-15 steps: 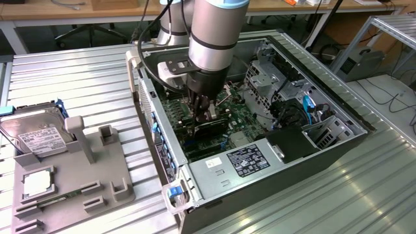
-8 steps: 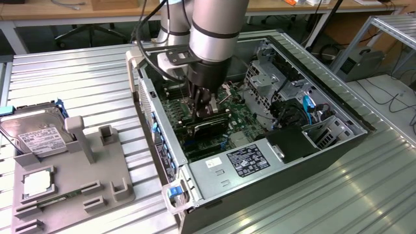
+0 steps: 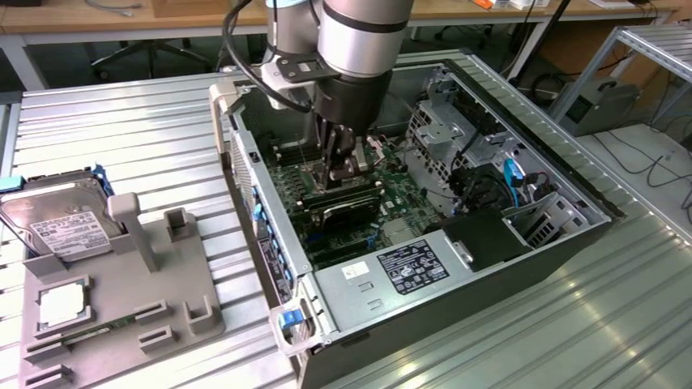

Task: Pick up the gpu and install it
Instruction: 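Press down on the gpu until it lock into place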

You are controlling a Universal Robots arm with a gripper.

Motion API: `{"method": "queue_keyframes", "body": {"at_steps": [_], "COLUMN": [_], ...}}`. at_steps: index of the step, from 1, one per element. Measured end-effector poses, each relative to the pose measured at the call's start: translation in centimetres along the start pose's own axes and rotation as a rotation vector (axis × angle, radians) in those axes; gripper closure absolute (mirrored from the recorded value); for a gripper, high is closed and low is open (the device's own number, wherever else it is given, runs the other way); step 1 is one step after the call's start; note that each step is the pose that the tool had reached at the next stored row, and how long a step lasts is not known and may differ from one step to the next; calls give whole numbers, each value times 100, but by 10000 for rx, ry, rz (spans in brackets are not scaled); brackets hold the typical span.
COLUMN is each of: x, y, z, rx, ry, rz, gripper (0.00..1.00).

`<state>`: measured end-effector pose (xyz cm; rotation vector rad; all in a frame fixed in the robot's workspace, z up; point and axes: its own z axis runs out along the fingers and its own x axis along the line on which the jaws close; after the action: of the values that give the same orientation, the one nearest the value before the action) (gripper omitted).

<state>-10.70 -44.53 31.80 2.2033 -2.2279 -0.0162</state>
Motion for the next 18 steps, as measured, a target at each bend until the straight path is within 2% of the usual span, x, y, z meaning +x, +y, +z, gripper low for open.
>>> {"method": "queue_keyframes", "body": {"at_steps": [4,7,10,14,18], "x": [0,-1,-3,-5,-5], "y": [-1,-35,-99,-250,-279], "z": [0,-12,-30,-60,-63], "rx": [1,0,1,0,0], "ry": [-1,0,-1,-1,-1], "rz": [-1,0,1,0,0], "gripper": [89,89,89,89,89]}}
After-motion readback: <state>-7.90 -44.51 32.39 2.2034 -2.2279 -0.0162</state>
